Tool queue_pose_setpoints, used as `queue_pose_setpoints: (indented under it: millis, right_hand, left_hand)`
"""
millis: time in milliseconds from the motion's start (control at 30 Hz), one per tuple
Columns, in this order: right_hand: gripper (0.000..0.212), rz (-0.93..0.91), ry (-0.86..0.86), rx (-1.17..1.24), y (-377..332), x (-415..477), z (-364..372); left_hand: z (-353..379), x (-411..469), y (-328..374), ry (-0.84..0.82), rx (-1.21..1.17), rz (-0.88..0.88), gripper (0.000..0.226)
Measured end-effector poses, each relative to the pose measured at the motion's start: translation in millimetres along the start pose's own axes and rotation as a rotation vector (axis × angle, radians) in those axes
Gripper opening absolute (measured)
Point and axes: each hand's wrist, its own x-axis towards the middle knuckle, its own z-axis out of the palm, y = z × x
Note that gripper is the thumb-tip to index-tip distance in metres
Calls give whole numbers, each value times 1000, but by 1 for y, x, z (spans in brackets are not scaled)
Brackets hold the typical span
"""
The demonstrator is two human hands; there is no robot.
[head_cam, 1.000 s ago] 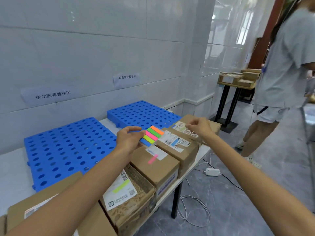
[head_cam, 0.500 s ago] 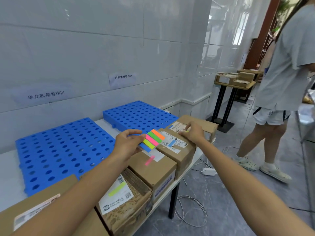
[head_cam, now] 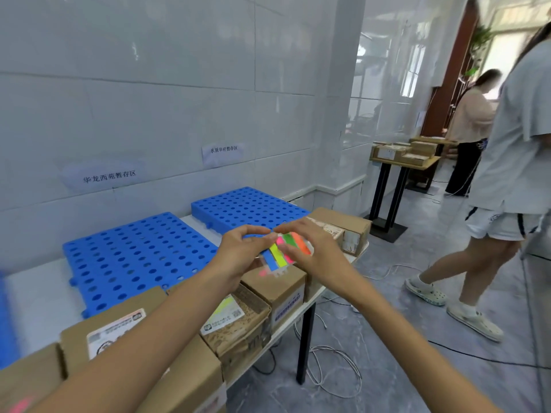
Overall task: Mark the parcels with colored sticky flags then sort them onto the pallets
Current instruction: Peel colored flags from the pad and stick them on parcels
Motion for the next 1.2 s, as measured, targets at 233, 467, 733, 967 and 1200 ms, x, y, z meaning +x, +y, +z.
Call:
queue_pose_setpoints:
  millis: [233,467,733,967,1200]
  right_hand:
    - [21,53,105,24,-47,-50,-20]
    - [13,66,247,23,-88,-89,-23]
    - [28,-211,297,-415,-55,-55,-34]
    - [12,-166,314,-331,12,68,-31]
    - [13,-165,191,-273,-16,193,-52]
  left_hand:
    - [6,-73,9,-129,-83,-70,20]
    - [10,-115,12,-260,-50,-208,19]
    - [13,-73,38,-292,-61,-195,21]
    - [5,68,70,-293,-21,-166,21]
    - [-30,136,152,-275,-52,-203,20]
